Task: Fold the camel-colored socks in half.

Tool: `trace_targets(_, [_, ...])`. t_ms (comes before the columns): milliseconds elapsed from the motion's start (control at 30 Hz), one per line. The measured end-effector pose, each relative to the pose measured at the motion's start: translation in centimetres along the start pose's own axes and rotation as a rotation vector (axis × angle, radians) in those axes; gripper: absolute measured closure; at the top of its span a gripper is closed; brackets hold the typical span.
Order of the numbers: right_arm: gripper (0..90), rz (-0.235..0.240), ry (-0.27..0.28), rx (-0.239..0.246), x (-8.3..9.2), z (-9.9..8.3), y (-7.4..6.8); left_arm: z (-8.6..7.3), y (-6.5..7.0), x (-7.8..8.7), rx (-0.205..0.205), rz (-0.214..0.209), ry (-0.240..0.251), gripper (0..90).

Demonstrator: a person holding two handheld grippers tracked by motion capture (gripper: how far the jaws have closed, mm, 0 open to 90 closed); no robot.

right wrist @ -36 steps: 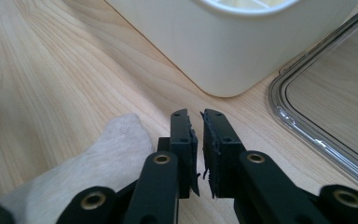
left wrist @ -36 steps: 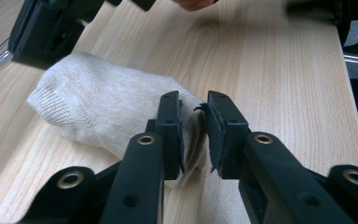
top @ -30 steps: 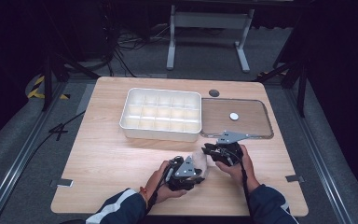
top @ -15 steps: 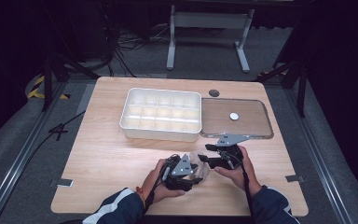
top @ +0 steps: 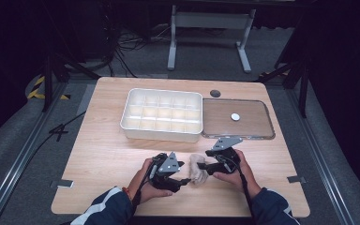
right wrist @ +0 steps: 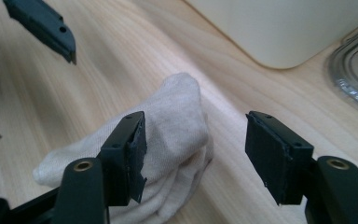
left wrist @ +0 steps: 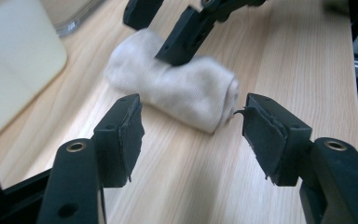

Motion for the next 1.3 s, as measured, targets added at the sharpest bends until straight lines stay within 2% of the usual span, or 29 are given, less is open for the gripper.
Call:
trace_targets(100, [38.5, 0.020, -0.014, 0.006, -0.3, -0.2, -0.2, -0.7, 0.3, -0.4, 0.004, -0.017, -0.041, 38.2])
trace_targets(200, [39.8, 0.067, -0.036, -0.020, -0.8, -0.7, -0.5, -1.2, 0.7, -0.7, -0.008, -0.026, -0.072, 38.0])
trace_targets(433, [61.1, 0.198, -0.074, -0.049, -1.1, -0.9, -0.8, -2.4, 0.9, -1.3, -0.016, -0.037, -0.127, 37.5])
trace_targets(533, [65.5, 0.217, -0.089, -0.058, -1.2, -1.0, -1.0, -2.6, 0.7, -1.2, -0.015, -0.026, -0.132, 37.1])
trace_targets(667, [76.0, 0.246, -0.084, -0.050, -1.1, -0.9, -1.2, -3.0, 0.3, -0.4, -0.003, -0.017, -0.117, 35.6])
trace_targets(733, [78.3, 0.239, -0.077, -0.035, -1.0, -0.9, -1.3, -3.2, 0.2, 0.3, 0.006, -0.023, -0.098, 34.1])
trace_targets(767, [79.1, 0.234, -0.075, -0.031, -0.9, -0.9, -1.4, -3.4, 0.0, 0.7, -0.005, -0.017, -0.093, 34.0])
trace_targets(833, [80.1, 0.222, -0.072, -0.018, -0.7, -0.8, -1.5, -3.8, -0.4, 1.2, 0.002, -0.001, -0.090, 32.8])
trace_targets(900, [80.6, 0.210, -0.063, -0.003, -0.4, -0.7, -1.5, -4.6, -1.0, 1.7, 0.018, 0.019, -0.111, 32.8])
trace_targets(967, [80.9, 0.197, -0.051, 0.006, -0.1, -0.6, -1.5, -5.4, -1.5, 2.4, 0.046, 0.037, -0.116, 32.8])
trace_targets(1000, [80.9, 0.197, -0.051, 0.006, -0.1, -0.6, -1.5, -5.4, -1.5, 2.4, 0.046, 0.037, -0.116, 32.8])
trace_targets(1133, [81.1, 0.162, 0.008, 0.020, 1.1, 0.4, -1.2, -6.6, -2.4, 3.5, 0.087, 0.072, -0.117, 32.9])
trace_targets(1300, [81.2, 0.117, 0.046, 0.049, 2.4, 1.0, -0.7, -8.0, -3.4, 4.9, 0.127, 0.108, -0.126, 31.4])
Point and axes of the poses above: each handheld gripper's, and its own axes: x roughly backward along the jaws, z roughly out of its top, y roughly to its right, the point moved 8 cm from there along -x, roughly forward along the jaws, and after that the axes turned 7 degrees about -x, right-handed, at the moved point
